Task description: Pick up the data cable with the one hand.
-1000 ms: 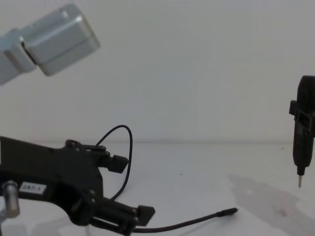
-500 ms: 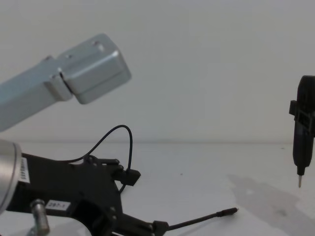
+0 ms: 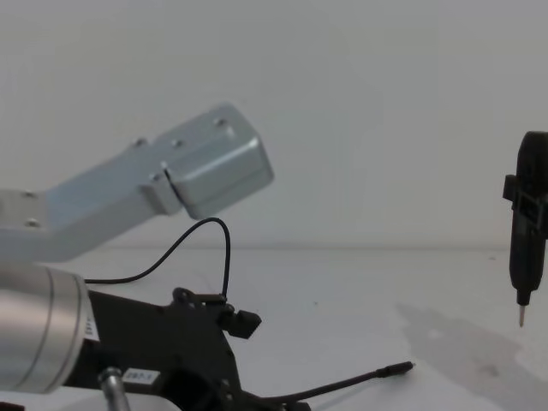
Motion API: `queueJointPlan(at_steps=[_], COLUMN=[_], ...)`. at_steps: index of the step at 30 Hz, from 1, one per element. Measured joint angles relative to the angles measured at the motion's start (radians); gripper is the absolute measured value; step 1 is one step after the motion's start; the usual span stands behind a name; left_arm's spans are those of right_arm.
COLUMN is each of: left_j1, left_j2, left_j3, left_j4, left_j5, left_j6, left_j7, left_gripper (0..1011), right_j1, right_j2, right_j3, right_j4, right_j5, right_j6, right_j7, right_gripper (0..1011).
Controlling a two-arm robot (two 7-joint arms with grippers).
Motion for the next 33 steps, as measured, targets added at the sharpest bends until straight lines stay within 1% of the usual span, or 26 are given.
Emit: queueJointPlan(at_steps=[13,24,30,31,33], left_j1=[-0.033,-0.047,-0.051,-0.052,-0.053], left_j2=[-0.062,-0.101,-0.113,-0.115,-0.117], left_j3=[0.03,0.041,0.044,0.045,0.045], left_j4=[0.064,0.097,0.106,0.108,0.11], left_j5=[0.052,0.075,0.082,0.084,0.085], left_j6=[0.016,0.023,0.026,0.026,0.026], left_j7=[0.016,0.025,0.028,0.029,0.029], left_gripper=[1001,1000,892,844,817], right_j1=[0.0,0.0,0.0,0.0,0.0], right_j2=[0.0,0.0,0.0,0.0,0.0], right_j3=[0.0,0.0,0.0,0.0,0.0], right_j4=[0.0,0.0,0.0,0.0,0.0], right_j5=[0.0,0.0,0.0,0.0,0.0], right_j6=[0.0,0.0,0.0,0.0,0.0], right_j7=[0.0,0.0,0.0,0.0,0.0], right_gripper=[268,268,268,268,268])
